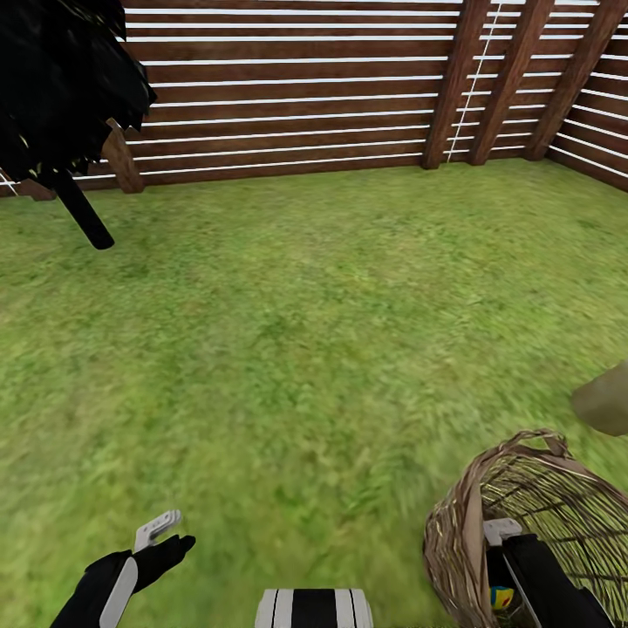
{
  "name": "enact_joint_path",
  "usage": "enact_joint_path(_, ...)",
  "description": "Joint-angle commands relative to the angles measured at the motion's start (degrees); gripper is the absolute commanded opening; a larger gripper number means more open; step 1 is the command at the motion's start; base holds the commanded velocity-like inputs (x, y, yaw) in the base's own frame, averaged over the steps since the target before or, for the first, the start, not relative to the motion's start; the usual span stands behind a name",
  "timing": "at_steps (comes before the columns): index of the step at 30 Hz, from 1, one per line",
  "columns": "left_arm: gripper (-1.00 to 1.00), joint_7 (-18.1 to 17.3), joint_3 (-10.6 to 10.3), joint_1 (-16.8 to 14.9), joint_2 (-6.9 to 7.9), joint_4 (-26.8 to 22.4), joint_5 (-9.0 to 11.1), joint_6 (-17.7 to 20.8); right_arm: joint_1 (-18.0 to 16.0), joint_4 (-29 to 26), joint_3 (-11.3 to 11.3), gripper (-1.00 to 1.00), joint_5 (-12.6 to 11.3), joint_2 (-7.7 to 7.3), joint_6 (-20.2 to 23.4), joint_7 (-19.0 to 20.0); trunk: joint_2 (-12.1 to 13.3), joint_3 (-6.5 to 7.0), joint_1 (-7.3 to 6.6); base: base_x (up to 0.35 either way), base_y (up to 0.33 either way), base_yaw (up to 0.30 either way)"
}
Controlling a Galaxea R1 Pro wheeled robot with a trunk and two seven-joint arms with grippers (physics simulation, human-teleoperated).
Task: Take the three Easter eggs out of the wicker basket on the lawn in the garden, then place them on the lawn next to a single tree (choose any tree) so that all three eggs are next to the same tree and none are left in the basket.
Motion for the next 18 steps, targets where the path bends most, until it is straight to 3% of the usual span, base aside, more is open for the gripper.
enact_joint_path(1,1.0,-0.23,0.18,-0.02,-0.02,-0.06,0.11,0.34,0.0,-0.09,-0.18,1.0,1.9,0.0,-0.07,0.41,-0.01,-0.04,0.0,0.0,0.0,0.0)
enact_joint_path(2,1.0,-0.23,0.18,-0.04,-0.02,-0.06,0.1,0.33,0.0,-0.09,-0.18,-1.0,1.9,0.0,-0.1,0.43,-0.01,-0.05,0.0,0.0,0.0,0.0)
enact_joint_path(16,1.0,-0.47,0.12,-0.06,0.03,0.02,0.07,0.44,0.0,-0.07,-0.18,-1.0,1.93,0.0,-1.04,0.41,-0.01,-0.13,0.0,0.0,0.0,0.0)
enact_joint_path(18,1.0,-0.48,-1.26,-0.04,0.11,0.02,0.0,0.48,0.0,-0.05,-0.16,-1.0,1.93,0.0,-1.04,0.41,-0.01,-0.13,0.0,0.0,0.0,0.0)
